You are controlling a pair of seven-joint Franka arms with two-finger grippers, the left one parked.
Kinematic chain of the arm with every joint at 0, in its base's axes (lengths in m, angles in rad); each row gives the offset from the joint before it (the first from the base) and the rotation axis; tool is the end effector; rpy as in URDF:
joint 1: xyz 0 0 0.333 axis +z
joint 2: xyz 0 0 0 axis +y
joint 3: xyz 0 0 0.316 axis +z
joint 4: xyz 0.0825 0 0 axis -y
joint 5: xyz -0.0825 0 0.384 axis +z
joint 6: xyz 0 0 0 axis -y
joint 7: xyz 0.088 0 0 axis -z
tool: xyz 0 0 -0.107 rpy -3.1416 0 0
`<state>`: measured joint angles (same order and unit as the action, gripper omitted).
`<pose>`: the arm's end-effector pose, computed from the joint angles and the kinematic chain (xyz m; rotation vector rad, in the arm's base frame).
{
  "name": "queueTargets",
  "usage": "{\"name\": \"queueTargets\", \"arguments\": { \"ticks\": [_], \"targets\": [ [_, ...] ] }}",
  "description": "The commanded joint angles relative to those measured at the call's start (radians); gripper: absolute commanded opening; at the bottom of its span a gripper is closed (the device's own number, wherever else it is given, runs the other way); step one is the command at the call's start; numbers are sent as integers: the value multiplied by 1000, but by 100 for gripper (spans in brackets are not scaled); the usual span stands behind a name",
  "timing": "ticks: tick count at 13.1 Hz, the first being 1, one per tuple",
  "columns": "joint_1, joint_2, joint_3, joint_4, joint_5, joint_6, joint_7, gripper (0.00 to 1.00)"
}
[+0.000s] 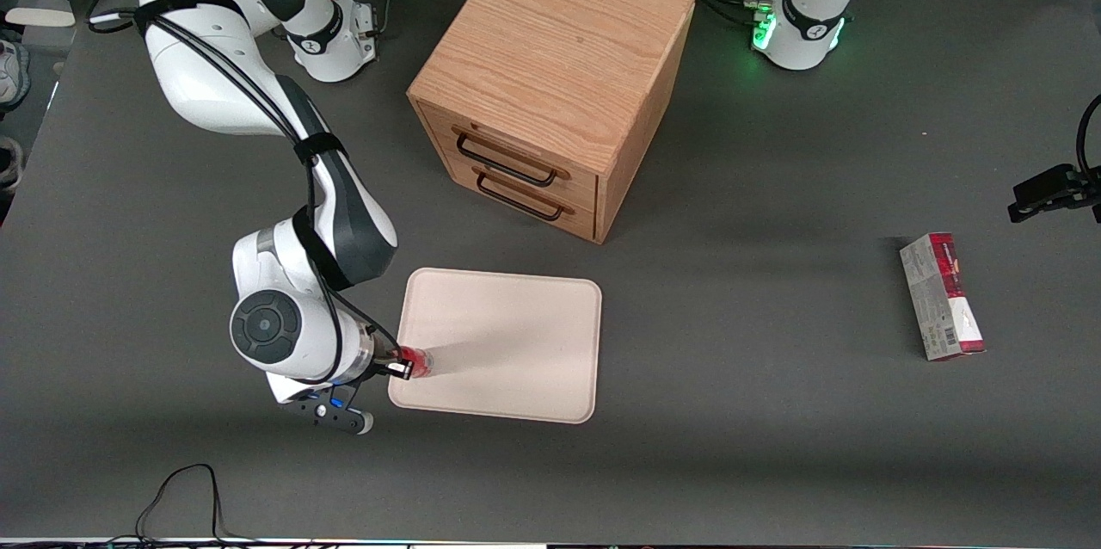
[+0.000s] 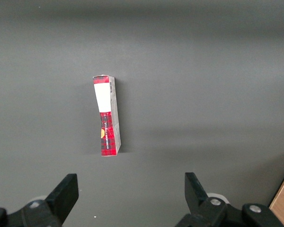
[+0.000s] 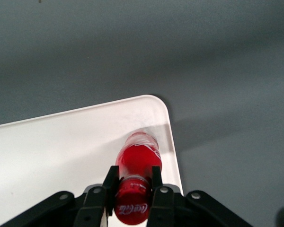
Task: Place coke bottle on tray
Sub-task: 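Lower the bottle onto the tray's edge and open the right gripper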
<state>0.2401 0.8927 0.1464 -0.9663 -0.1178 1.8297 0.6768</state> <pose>0.7351 0.2438 0.3309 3.0931 -0.4859 -0.0306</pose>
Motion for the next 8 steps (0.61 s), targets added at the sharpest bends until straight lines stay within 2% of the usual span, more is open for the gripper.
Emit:
{"name": "queueTargets", "arguments": {
  "ticks": [1,2,3,4,5,8],
  "targets": [
    [13,12,-7,37,-20,-3,35,0],
    [13,12,-7,37,-20,-1,35,0],
    [11,12,-7,37,-20,-1,33,12],
    [13,14,-8,34,-22,-1,33,94],
    [13,12,-8,34,-25,-1,33,100],
    [13,14,-8,32,-25,-1,37,100]
  ]
}}
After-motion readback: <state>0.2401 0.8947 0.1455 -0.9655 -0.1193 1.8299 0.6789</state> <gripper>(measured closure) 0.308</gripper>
